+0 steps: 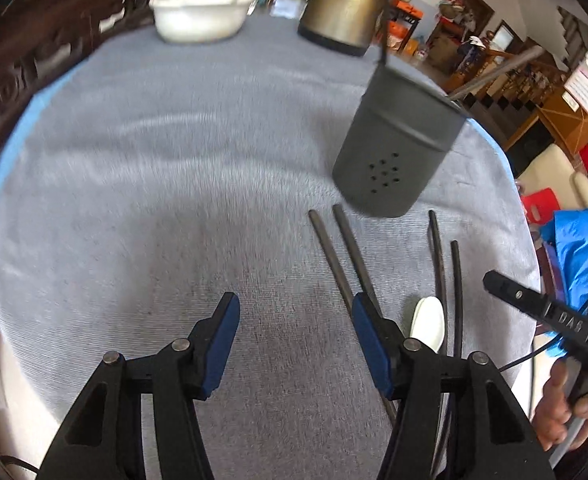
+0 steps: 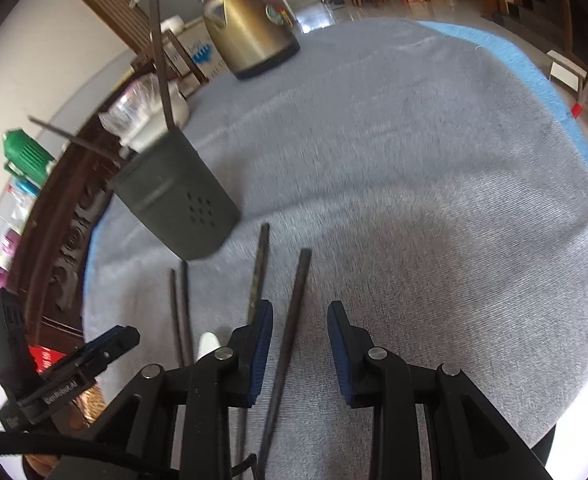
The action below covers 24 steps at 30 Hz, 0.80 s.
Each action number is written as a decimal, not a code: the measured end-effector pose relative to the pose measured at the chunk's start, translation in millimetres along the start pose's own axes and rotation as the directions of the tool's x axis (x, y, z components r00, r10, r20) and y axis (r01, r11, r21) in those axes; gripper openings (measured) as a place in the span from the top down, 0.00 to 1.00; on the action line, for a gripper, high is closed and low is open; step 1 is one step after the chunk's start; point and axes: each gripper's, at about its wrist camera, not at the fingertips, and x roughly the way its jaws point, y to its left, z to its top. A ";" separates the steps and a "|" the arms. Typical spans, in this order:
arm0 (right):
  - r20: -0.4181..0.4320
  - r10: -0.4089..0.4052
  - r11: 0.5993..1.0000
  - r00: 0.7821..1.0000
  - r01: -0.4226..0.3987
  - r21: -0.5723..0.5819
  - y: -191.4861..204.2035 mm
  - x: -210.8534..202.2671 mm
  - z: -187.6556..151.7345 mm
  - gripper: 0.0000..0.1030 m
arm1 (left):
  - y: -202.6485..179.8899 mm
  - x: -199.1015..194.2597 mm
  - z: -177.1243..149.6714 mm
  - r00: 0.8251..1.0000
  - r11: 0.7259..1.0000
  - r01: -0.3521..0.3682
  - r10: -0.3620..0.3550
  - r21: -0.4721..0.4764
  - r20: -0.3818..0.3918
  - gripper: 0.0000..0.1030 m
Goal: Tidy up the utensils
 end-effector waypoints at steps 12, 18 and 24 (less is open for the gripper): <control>-0.084 -0.050 0.998 0.995 0.053 0.034 1.1 32.0 26.0 0.70 | -7.8 24.8 28.0 0.998 0.999 -0.004 0.002 -0.033 -0.058 0.42; -0.109 -0.117 0.993 0.987 0.118 0.002 14.1 40.9 37.5 0.70 | -13.9 32.1 39.6 0.996 0.999 -0.040 0.039 -0.012 -0.076 0.49; -0.104 -0.210 0.976 0.972 0.203 -0.073 27.9 51.2 43.5 0.81 | -19.5 36.4 51.8 0.995 0.998 -0.058 0.057 -0.003 -0.087 0.51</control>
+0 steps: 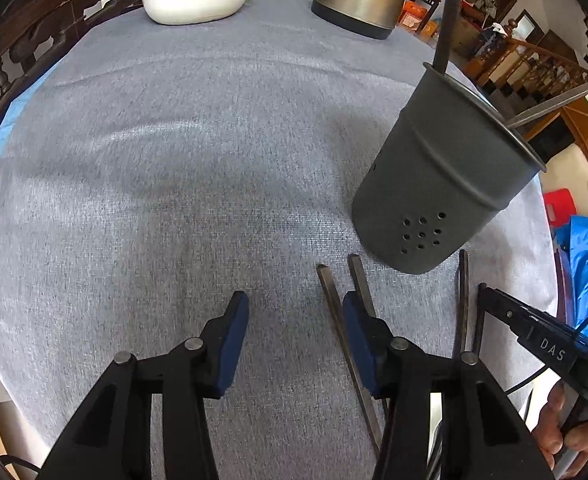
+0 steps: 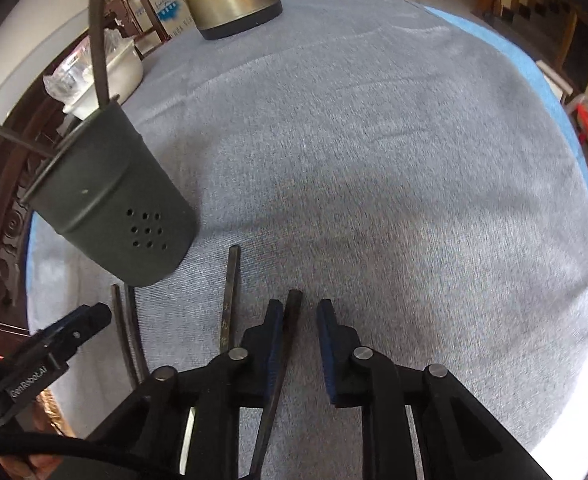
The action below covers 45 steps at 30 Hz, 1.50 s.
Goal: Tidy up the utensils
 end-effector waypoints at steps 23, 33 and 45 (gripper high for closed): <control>0.020 -0.023 0.999 1.000 0.024 -0.047 -9.4 -11.6 -10.8 0.88 | -12.6 -0.7 14.7 0.998 0.990 -0.040 0.033 0.134 0.054 0.90; -0.074 -0.022 0.998 0.997 0.018 -0.063 -4.2 -0.7 10.9 0.85 | 0.8 -8.9 6.4 0.999 0.997 0.006 -0.003 0.078 -0.032 0.76; -0.018 -0.027 0.991 0.999 0.024 -0.131 14.6 -0.5 12.9 0.89 | -10.6 -1.5 17.8 0.999 0.996 -0.034 0.034 0.077 0.004 0.94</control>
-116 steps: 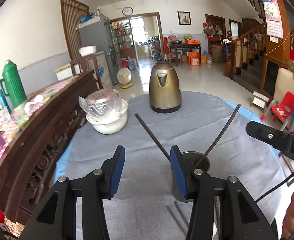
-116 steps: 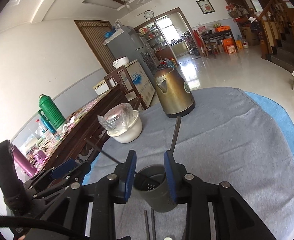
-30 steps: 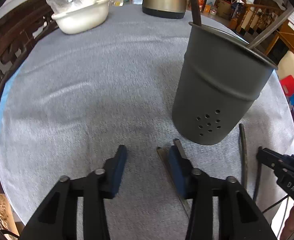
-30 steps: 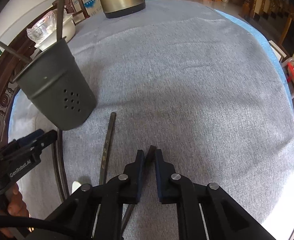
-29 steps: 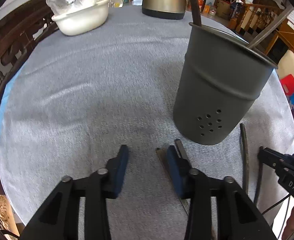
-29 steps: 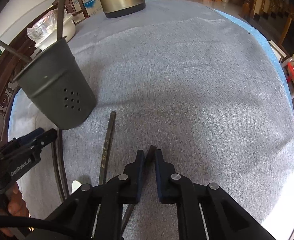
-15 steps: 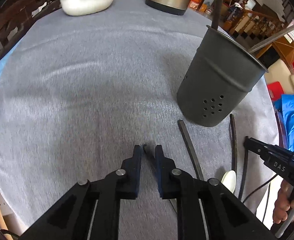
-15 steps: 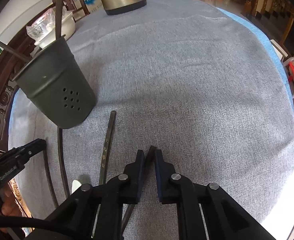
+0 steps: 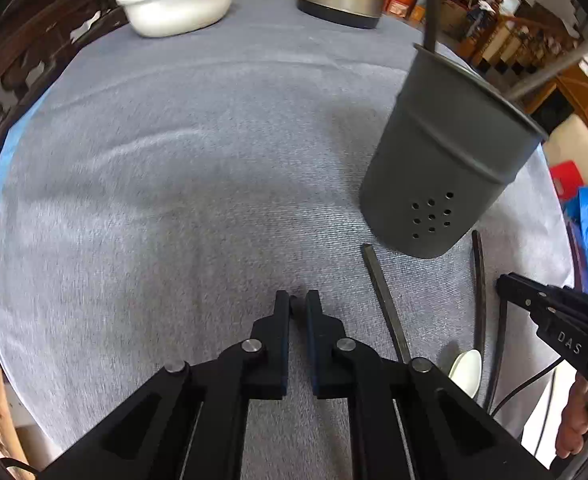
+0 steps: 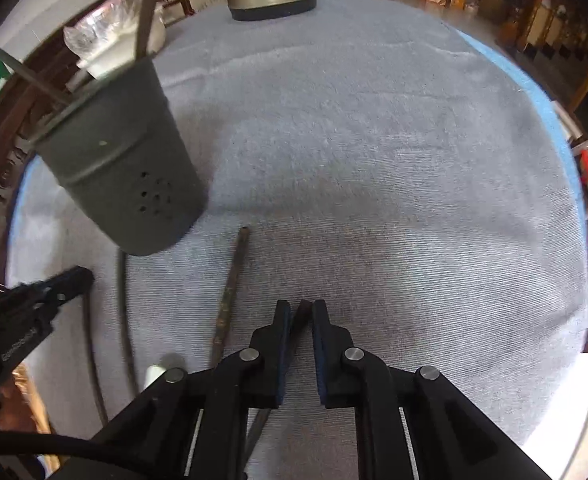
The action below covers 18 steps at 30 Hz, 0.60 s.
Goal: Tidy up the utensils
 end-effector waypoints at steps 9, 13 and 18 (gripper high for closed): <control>0.199 0.094 0.996 0.975 -0.094 -0.012 1.6 -58.9 -0.2 0.91 | -13.0 -58.5 19.6 0.976 0.999 0.033 -0.041 0.043 0.212 0.95; 0.298 0.132 0.991 0.945 -0.130 -0.029 6.7 -88.2 -1.5 0.92 | -26.8 -102.4 22.9 0.944 0.995 0.052 -0.076 0.082 0.320 0.95; 0.406 0.160 0.987 0.900 -0.145 -0.068 14.7 -122.0 -9.4 0.93 | -41.1 -147.0 13.9 0.899 0.990 0.060 -0.109 0.127 0.423 0.95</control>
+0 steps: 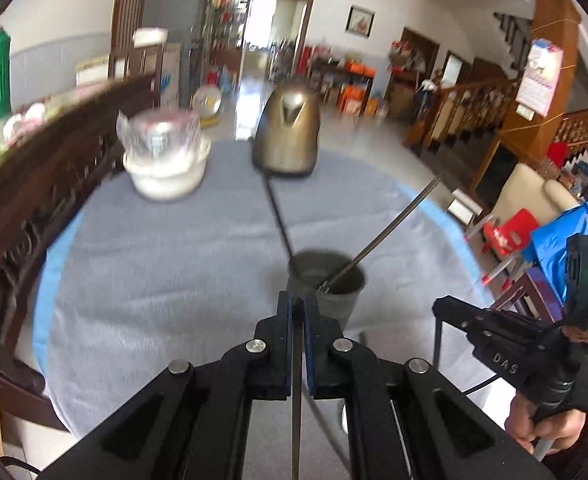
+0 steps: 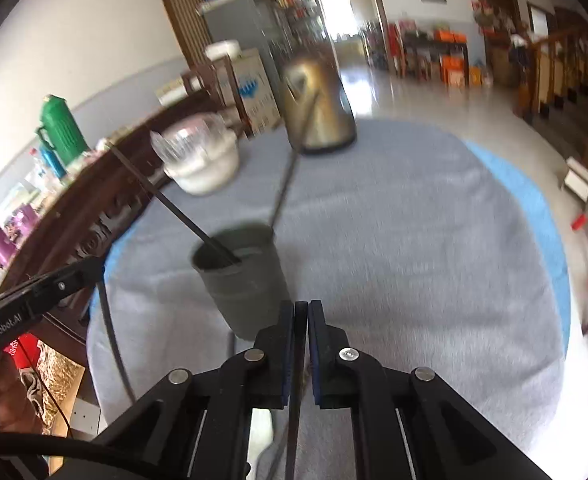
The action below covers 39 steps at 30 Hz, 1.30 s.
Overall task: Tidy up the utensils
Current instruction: 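Lift both chopsticks and lower them into the gray holder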
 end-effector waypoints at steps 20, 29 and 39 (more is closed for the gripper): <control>0.344 0.043 0.999 0.938 -0.038 -0.020 34.0 -89.0 48.4 0.93 | -28.2 -57.3 38.9 0.985 0.998 0.024 -0.034 0.060 0.171 0.95; 0.438 0.046 0.999 0.898 -0.036 -0.032 48.1 -117.5 84.0 0.93 | -46.2 -82.6 73.1 0.971 0.993 0.023 -0.051 0.120 0.232 0.95; 0.516 0.037 0.999 0.856 -0.026 -0.029 64.0 -135.1 136.6 0.93 | -57.8 -104.9 122.8 0.953 0.989 -0.001 -0.045 0.150 0.301 0.95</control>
